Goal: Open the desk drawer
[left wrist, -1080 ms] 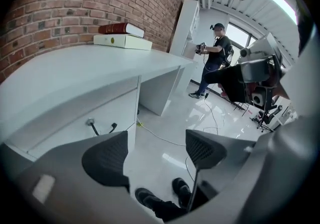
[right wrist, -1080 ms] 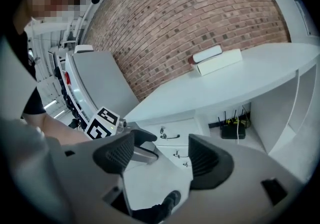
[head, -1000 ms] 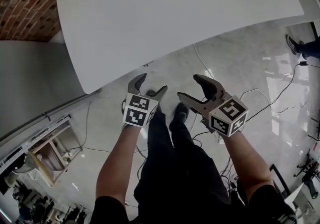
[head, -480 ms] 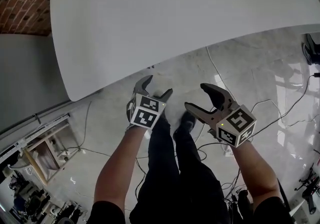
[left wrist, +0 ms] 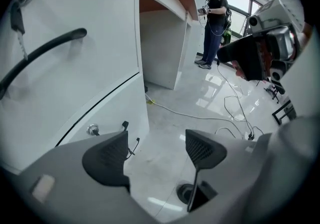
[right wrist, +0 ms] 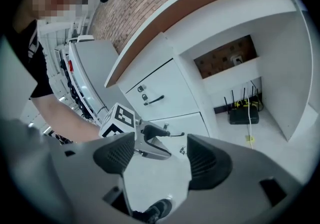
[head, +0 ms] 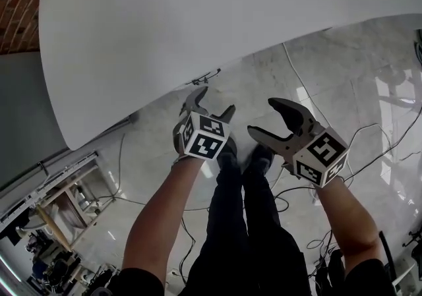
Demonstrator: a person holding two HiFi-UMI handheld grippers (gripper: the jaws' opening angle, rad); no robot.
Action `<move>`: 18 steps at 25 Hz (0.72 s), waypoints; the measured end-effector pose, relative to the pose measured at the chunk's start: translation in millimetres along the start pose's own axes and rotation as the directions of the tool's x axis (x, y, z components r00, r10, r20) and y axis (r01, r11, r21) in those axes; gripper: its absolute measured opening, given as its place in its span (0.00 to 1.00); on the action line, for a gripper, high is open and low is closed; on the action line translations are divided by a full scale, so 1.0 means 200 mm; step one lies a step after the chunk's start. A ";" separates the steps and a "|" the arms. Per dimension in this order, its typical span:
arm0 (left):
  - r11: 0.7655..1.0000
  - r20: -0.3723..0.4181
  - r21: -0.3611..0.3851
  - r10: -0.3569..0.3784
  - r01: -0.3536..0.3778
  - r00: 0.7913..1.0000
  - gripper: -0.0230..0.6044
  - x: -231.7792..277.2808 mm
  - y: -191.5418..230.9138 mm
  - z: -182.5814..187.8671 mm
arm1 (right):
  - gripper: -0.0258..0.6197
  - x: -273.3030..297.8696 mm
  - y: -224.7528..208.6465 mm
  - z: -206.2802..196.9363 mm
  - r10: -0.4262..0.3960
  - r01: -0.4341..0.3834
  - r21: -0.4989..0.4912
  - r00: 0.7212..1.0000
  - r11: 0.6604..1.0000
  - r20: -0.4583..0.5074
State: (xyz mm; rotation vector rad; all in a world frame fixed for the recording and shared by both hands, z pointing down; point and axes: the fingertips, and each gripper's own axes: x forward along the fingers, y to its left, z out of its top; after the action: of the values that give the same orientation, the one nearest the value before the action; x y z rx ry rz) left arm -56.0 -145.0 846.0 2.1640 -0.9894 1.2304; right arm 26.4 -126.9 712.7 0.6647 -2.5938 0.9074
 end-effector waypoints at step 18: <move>0.998 -0.120 -0.020 0.055 -0.058 0.991 0.58 0.25 0.10 0.00 | 0.54 -0.14 -0.03 -0.13 -0.023 0.024 0.026 0.999 0.999 -0.024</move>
State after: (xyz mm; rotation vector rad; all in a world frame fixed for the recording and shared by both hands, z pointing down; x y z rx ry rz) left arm -55.5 -175.7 889.7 2.0316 -1.0154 1.3513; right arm 56.1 -105.0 723.1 0.6861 -2.5520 0.9376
